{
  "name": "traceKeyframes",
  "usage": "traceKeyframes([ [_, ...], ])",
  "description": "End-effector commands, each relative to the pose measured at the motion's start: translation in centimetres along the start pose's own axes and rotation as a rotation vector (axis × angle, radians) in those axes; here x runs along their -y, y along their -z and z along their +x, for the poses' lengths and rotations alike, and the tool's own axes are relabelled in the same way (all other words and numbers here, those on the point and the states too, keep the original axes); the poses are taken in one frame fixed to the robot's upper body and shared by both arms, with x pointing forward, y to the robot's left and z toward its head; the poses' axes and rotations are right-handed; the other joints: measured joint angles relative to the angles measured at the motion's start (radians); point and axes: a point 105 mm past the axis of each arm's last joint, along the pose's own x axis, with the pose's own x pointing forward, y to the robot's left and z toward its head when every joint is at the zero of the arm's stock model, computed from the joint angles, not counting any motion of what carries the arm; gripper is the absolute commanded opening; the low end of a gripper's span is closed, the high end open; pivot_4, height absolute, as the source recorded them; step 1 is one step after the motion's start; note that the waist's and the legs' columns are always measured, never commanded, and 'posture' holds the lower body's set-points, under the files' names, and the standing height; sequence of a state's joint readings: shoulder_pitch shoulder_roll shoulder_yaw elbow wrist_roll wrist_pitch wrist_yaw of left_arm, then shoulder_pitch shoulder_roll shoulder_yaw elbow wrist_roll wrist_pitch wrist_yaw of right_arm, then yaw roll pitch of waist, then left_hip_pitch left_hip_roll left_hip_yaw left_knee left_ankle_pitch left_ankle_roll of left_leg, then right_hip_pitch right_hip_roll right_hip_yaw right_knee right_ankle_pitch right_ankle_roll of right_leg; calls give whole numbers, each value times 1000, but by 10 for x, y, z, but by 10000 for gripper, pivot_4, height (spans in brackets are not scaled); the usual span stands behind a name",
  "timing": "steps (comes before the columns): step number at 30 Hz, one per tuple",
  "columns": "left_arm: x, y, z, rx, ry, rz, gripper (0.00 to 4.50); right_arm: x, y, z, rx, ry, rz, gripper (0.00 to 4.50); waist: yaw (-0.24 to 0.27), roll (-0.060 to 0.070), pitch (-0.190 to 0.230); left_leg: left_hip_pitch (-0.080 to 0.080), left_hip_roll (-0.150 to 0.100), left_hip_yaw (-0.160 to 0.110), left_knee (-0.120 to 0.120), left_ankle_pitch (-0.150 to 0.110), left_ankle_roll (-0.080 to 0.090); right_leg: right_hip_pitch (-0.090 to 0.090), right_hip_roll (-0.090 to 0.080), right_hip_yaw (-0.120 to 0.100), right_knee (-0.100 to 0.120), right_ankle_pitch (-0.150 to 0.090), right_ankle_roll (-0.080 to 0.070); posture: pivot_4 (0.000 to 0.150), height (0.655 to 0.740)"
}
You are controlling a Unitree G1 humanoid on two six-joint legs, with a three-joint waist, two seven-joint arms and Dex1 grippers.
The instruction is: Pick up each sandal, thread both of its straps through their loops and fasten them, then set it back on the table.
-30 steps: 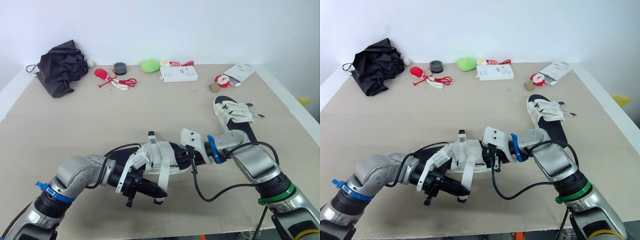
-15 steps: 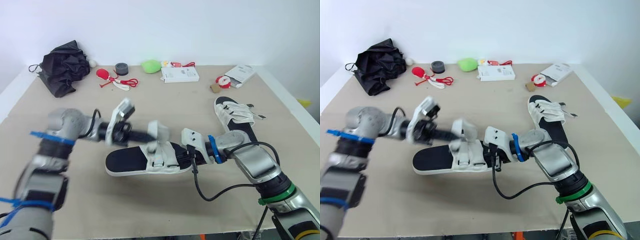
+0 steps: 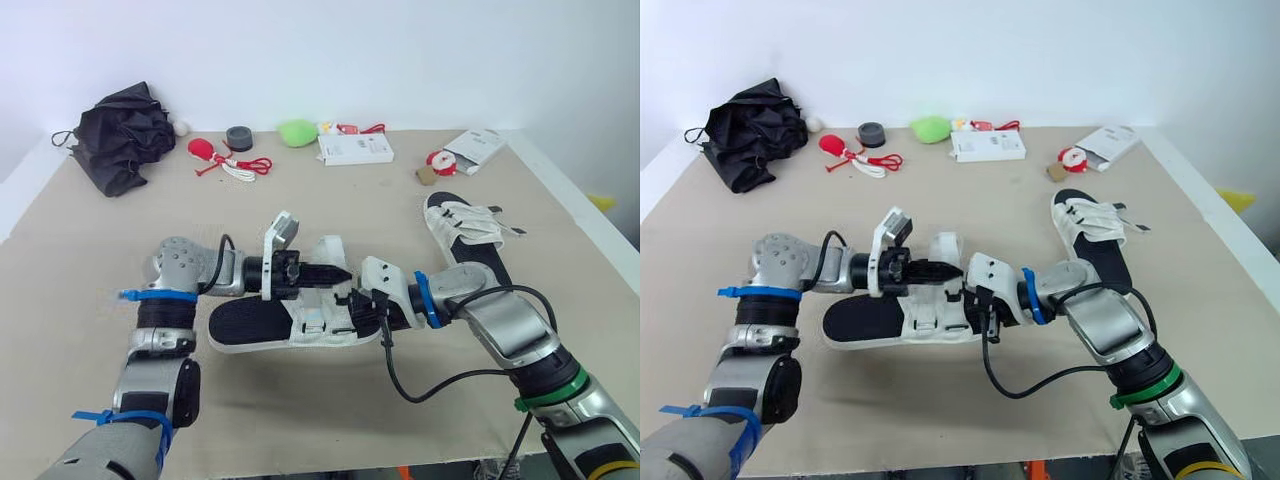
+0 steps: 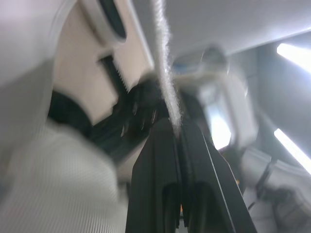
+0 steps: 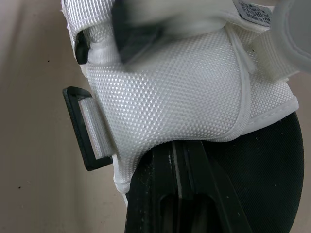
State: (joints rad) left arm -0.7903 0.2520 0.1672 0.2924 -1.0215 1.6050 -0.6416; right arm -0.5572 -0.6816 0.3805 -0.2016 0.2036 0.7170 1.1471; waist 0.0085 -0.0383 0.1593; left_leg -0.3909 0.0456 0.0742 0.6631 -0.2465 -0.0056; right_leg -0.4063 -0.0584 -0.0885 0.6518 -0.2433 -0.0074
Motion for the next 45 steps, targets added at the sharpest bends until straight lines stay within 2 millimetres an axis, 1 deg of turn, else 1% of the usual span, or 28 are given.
traceKeyframes([
  [1, 5, 5, 3, -18, -17, 67, 513, -7, 28, 10, -83, -32, 86, 0, 0, 0, 0, 0, 0, 0, 0, 0, 0, 0, 0, 0, 0, 0, -1, 1500, 7400],
  [5, 6, 11, 11, -30, -19, 112, 513, -6, 26, 11, -79, -32, 83, 0, 1, 0, 0, 0, 0, 0, 0, 1, 0, 0, 0, 0, 0, 1, -1, 1500, 7400],
  [8, 5, 11, 20, -14, -30, 145, 513, -6, 26, 12, -77, -31, 82, 0, 0, 0, 0, 0, 0, 0, 0, 1, 0, 0, 0, 0, 0, 1, -1, 1500, 7400],
  [10, 8, 15, 23, -39, -15, 151, 513, -5, 26, 12, -76, -27, 84, 0, 0, 0, 0, 0, 1, 0, 0, 1, 0, 0, 0, 0, 0, 1, -1, 1500, 7400],
  [12, 4, 20, 20, -65, -48, 177, 513, -5, 26, 12, -74, -25, 86, 0, 1, 0, 0, 0, 1, 0, 0, 1, 0, 0, 0, 0, 0, 1, -1, 1500, 7400],
  [17, -6, 21, 16, -71, -111, 245, 513, -6, 27, 12, -71, -21, 87, 0, 0, 0, 0, 1, 1, 0, 0, 1, 0, 0, 1, 0, 0, 2, -1, 1500, 7400],
  [22, -7, 27, 22, -92, -117, 356, 513, -6, 26, 13, -69, -18, 87, 0, 1, 1, -1, 1, 1, 0, 0, 1, 0, 0, 1, 0, 0, 2, -1, 1500, 7400],
  [27, -9, 23, 24, -55, -131, 435, 513, -5, 27, 12, -70, -16, 85, 0, 1, 1, -1, 1, 1, 0, 0, 1, 0, 1, 1, 0, 0, 2, -1, 1500, 7400],
  [30, -9, 21, 24, -42, -136, 458, 513, -5, 27, 12, -71, -16, 85, 0, 2, 1, -1, 1, 1, 0, 0, 2, 1, 1, 1, 0, 0, 3, 0, 1500, 7400],
  [35, -9, 23, 19, -53, -143, 485, 513, -6, 27, 12, -72, -17, 84, 0, 2, 1, -1, 1, 0, 0, 0, 2, 2, 1, 1, 0, 0, 3, 1, 1500, 7400],
  [40, -10, 19, 18, -22, -165, 521, 513, -6, 27, 12, -73, -17, 81, 0, 2, 1, -1, 1, 1, 0, -1, 2, 2, 0, 1, 0, 0, 3, 0, 1500, 7400],
  [45, -7, 25, 19, -42, -146, 532, 513, -5, 27, 12, -74, -18, 79, 0, 2, 1, -1, 1, 1, 0, -1, 2, 2, 0, 1, 0, 0, 3, 0, 1500, 7400],
])
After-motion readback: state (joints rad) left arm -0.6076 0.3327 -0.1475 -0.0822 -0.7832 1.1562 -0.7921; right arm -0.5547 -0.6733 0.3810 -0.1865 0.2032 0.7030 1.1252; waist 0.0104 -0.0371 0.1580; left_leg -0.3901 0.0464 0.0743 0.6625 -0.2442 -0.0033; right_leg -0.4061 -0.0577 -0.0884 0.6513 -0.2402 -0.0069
